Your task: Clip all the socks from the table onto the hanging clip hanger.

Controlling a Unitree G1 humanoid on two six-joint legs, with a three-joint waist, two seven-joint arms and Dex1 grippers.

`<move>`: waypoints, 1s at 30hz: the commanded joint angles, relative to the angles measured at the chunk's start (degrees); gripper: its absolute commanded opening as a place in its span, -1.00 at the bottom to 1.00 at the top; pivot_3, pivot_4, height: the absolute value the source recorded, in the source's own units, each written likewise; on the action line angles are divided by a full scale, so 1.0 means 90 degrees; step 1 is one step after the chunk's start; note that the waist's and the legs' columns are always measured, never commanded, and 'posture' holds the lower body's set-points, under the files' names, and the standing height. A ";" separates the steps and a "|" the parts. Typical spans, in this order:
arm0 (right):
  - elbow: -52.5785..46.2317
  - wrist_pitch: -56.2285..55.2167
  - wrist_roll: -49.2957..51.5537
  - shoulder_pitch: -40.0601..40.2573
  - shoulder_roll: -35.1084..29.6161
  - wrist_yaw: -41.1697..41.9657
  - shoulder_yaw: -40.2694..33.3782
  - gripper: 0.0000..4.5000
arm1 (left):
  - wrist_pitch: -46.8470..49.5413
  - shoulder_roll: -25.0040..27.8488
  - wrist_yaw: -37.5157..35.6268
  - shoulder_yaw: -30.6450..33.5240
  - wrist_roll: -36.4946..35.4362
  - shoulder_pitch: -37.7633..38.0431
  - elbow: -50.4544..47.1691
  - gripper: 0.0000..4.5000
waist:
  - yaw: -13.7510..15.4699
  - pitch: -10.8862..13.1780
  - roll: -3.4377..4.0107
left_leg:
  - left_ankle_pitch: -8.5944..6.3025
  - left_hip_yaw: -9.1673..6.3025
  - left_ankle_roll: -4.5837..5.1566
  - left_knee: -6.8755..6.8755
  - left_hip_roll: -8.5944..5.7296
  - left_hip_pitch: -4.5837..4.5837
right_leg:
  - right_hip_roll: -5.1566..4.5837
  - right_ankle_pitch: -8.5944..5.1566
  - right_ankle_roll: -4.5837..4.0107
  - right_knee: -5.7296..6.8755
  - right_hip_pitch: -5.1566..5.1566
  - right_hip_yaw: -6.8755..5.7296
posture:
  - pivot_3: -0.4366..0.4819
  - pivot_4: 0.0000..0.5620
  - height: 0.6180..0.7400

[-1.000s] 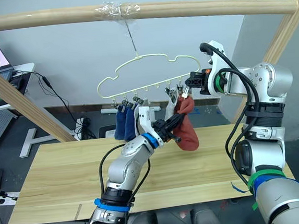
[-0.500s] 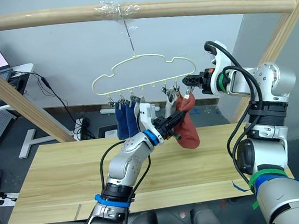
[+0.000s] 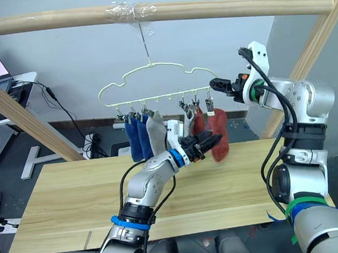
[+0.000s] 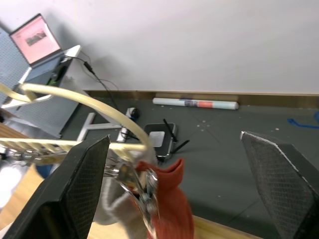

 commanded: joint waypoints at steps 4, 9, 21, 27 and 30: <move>-0.1068 -0.0799 -0.0111 0.1064 -0.0337 0.0253 0.0410 0.95 | -0.0465 0.0859 -0.0360 -0.0157 0.0514 0.0575 0.0038 0.41 | -0.0007 0.0000 0.0000 | 0.0000 -0.0004 0.0000 0.0000 0.0002 0.0001 | 0.0002 0.0000 0.0000 0.0002 0.0000 -0.0002 | -0.29 -0.44 1.00; -0.1807 -0.2364 -0.0780 0.2770 -0.1374 0.1217 0.1465 0.95 | -0.0532 0.2092 -0.0555 0.0477 0.0457 0.1490 -0.0881 0.41 | -0.0002 0.0000 0.0000 | 0.0000 -0.0003 0.0000 -0.0002 0.0003 0.0001 | 0.0001 -0.0001 0.0001 -0.0002 0.0000 0.0000 | -0.26 -0.43 1.00; -0.2335 -0.6013 -0.1589 0.6539 -0.3112 0.3228 0.1451 0.95 | -0.1589 0.4455 -0.0718 0.3224 0.0696 0.4837 -0.1882 0.41 | 0.0037 0.0000 -0.0001 | 0.0006 0.0006 0.0008 0.0006 0.0009 0.0019 | -0.0008 -0.0022 0.0030 -0.0009 0.0013 0.0002 | -0.11 -0.46 1.00; -0.1791 -0.6293 -0.1715 0.6565 -0.2916 0.2933 0.1295 0.95 | -0.1553 0.4277 -0.0461 0.3695 0.0454 0.5158 -0.1892 0.41 | 0.0057 -0.0017 -0.0016 | 0.0023 0.0021 0.0032 0.0009 0.0007 0.0025 | -0.0024 -0.0009 -0.0032 -0.0009 0.0011 0.0002 | -0.09 -0.51 1.00; -0.1609 -0.6390 -0.1902 0.6524 -0.2796 0.2836 0.1467 0.95 | -0.1364 0.4191 -0.0417 0.3524 0.0410 0.5079 -0.1887 0.41 | 0.0061 -0.0051 -0.0024 | 0.0025 0.0021 0.0034 0.0009 0.0007 0.0027 | -0.0024 0.0000 -0.0034 -0.0009 0.0012 -0.0001 | -0.08 -0.58 1.00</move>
